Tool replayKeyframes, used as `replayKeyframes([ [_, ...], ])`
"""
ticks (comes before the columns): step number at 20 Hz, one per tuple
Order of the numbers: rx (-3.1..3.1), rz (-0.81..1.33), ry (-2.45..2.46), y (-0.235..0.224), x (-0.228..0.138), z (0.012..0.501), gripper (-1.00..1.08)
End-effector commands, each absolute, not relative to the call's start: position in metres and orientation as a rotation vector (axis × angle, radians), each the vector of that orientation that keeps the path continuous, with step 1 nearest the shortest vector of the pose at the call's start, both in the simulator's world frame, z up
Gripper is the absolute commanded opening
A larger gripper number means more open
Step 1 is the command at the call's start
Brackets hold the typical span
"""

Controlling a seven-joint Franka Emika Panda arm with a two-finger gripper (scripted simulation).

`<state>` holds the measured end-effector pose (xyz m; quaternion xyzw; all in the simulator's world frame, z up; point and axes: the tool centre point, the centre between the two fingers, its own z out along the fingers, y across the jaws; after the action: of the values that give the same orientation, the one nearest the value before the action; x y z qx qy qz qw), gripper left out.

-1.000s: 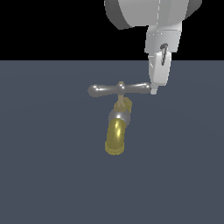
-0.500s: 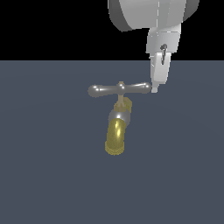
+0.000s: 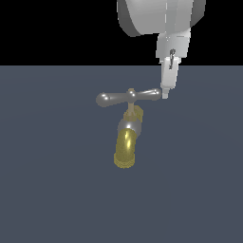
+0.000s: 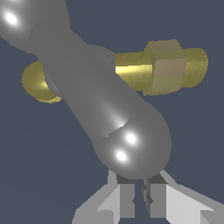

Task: Turn on the faucet by rotating a designated handle.

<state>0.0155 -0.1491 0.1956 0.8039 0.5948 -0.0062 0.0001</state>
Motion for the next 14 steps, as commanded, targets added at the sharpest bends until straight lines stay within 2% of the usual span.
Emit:
replayKeyframes([
  [1, 2.487, -0.002, 1.923, -0.119, 0.032, 0.197, -1.0],
  [11, 2.483, 0.0, 1.925, -0.107, 0.06, 0.197, -1.0],
  [12, 2.516, -0.02, 1.876, -0.134, 0.05, 0.196, -1.0],
  [14, 2.512, -0.017, 1.883, -0.119, 0.056, 0.196, -1.0],
])
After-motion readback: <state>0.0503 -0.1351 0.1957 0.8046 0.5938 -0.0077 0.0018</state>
